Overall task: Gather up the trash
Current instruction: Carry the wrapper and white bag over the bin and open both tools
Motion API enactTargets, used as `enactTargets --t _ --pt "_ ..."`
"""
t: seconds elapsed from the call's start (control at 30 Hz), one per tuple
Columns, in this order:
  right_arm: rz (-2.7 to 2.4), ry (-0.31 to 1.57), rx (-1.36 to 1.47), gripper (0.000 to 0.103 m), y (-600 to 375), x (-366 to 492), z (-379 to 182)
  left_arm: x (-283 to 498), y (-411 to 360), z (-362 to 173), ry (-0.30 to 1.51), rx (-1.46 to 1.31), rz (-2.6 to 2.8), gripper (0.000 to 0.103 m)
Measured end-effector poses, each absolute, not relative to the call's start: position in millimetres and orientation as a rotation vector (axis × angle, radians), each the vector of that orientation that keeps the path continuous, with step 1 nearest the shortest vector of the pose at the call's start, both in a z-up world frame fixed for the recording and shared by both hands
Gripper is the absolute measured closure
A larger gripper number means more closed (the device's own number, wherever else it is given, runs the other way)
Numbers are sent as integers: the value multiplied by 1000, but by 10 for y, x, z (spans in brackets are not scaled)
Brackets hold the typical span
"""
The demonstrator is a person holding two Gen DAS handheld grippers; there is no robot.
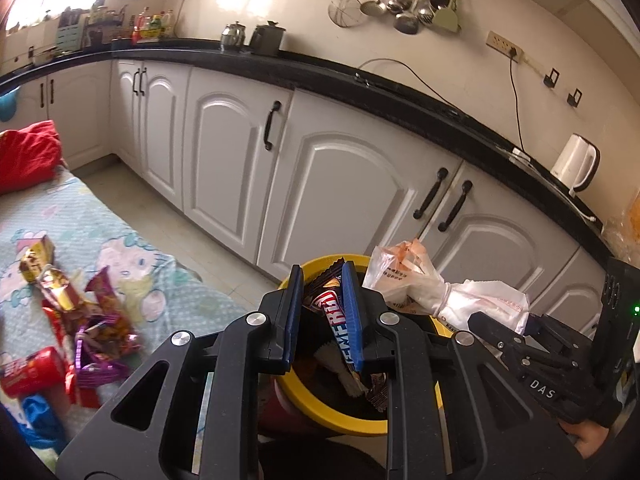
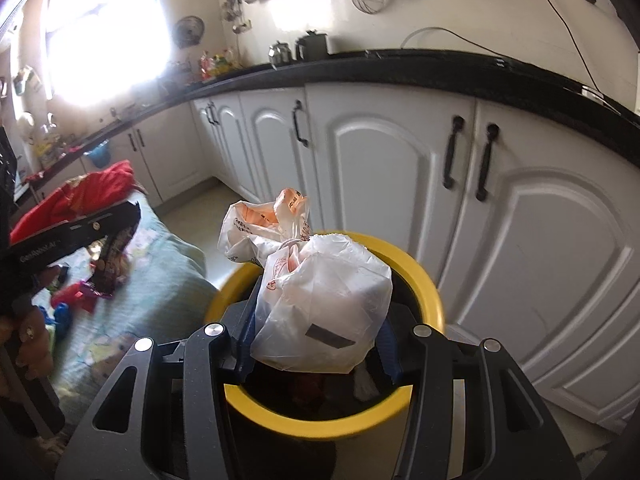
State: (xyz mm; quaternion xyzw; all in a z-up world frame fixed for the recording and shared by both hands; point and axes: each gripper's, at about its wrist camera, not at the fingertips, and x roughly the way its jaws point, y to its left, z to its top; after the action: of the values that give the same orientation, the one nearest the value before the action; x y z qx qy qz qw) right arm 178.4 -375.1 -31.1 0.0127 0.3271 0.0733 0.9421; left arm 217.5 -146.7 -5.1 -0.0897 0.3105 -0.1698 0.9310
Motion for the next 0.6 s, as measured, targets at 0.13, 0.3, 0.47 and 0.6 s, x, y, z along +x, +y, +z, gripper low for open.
enactTargets --t 0.13,0.3,0.47,0.6 --pt "118 704 15 57 -3841 1810 -458 2231 -1586 -134 650 -170 -361 89" --pt "93 750 21 56 -3925 1842 -627 2319 -1730 -243 668 -152 -375 89" --pt "79 782 26 56 -3957 1884 -740 2387 -1830 -368 693 -139 -383 89" --pt "69 795 20 55 -3967 1905 -810 2442 -1895 -471 718 -128 -387 88"
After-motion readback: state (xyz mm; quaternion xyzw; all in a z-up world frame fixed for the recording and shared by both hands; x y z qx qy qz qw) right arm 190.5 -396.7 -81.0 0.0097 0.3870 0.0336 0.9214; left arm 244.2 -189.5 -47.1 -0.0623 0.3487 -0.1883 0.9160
